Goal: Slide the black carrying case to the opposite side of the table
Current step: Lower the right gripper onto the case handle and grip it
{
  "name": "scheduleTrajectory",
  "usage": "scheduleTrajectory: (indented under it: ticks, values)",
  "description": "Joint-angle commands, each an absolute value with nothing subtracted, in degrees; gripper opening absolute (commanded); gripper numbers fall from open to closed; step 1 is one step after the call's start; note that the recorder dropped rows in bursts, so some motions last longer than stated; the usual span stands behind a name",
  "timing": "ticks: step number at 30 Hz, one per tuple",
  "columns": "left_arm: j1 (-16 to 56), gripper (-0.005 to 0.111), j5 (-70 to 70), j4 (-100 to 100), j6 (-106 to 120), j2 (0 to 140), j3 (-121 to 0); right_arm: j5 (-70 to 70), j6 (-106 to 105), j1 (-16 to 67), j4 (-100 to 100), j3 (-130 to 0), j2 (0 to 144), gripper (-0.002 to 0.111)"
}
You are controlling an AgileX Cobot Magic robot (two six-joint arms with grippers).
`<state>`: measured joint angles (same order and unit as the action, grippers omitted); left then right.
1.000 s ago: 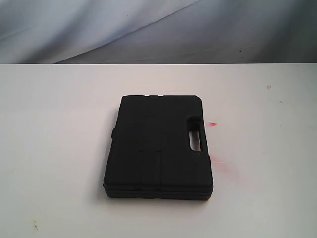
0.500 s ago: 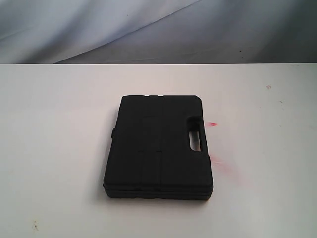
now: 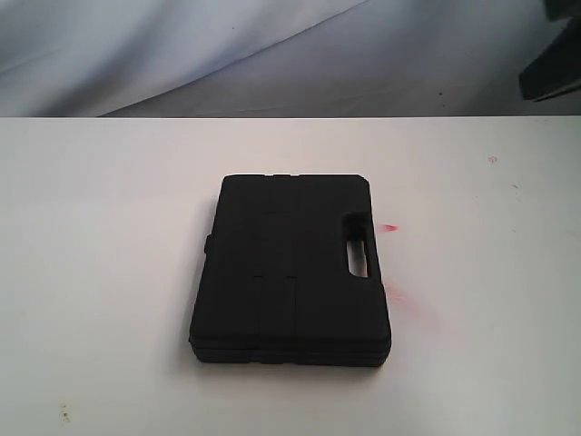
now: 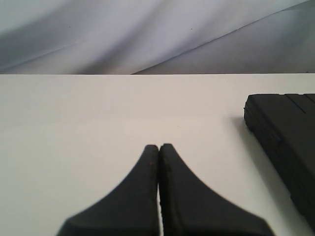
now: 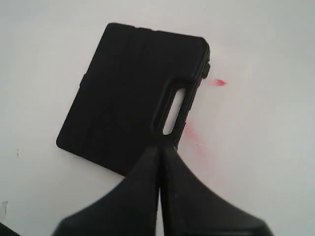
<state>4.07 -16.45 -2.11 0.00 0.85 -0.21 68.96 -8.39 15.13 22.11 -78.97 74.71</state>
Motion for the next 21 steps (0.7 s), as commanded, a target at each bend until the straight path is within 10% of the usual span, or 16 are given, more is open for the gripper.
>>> scheduleTrajectory:
  ticks: [1,21]
  values:
    - [3.9,0.0,-16.1,-2.0,0.5,0.5,0.0,70.0,-4.8,21.8,19.0,-82.1,82.9,0.0]
    - [3.9,0.0,-16.1,-2.0,0.5,0.5,0.0,58.5,9.5,31.5,8.1,-82.1,110.0,0.0]
